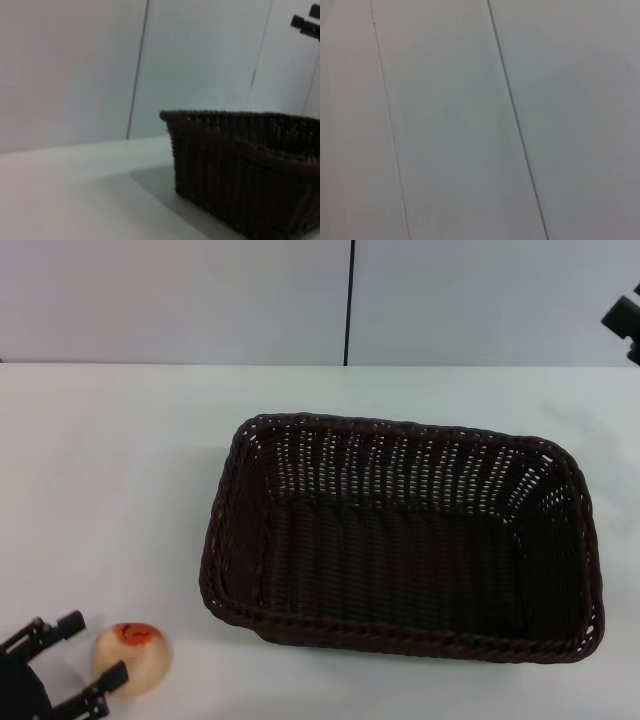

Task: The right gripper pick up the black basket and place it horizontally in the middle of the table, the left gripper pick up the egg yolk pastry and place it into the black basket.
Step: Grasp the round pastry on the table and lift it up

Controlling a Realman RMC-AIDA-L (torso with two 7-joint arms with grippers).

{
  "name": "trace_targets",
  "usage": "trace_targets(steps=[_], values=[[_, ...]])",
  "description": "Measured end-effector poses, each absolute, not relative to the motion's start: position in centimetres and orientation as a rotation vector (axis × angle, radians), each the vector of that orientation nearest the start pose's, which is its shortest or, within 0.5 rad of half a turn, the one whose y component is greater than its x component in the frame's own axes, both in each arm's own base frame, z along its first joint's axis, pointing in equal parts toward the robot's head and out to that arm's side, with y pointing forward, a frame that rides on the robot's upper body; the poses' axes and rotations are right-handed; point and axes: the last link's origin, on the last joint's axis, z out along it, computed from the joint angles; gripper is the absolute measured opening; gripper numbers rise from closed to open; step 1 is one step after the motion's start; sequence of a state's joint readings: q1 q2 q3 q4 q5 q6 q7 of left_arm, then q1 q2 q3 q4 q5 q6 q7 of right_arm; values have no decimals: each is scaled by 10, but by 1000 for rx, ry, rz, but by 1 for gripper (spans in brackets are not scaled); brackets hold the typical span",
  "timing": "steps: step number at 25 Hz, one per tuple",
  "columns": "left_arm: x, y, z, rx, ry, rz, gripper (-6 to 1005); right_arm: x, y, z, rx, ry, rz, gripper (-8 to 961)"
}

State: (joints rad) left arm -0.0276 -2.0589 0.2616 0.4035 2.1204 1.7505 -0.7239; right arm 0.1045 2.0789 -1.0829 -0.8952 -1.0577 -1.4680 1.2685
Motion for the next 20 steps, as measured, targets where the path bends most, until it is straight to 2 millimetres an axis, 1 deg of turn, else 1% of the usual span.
trace_targets(steps=[5,9,16,20], values=[[-388,130,-4,-2359,-672,-686,760,271,278,70,-2080,515,1292,690],[-387,132,-9,-2379,-655,-678,735,275,276,72,-2049,533,1332,690],[-386,134,-15,-2407,-642,-665,691,291,266,74,-1968,588,1403,692],[-383,134,-15,-2402,-569,-668,666,297,261,72,-1937,610,1424,691]])
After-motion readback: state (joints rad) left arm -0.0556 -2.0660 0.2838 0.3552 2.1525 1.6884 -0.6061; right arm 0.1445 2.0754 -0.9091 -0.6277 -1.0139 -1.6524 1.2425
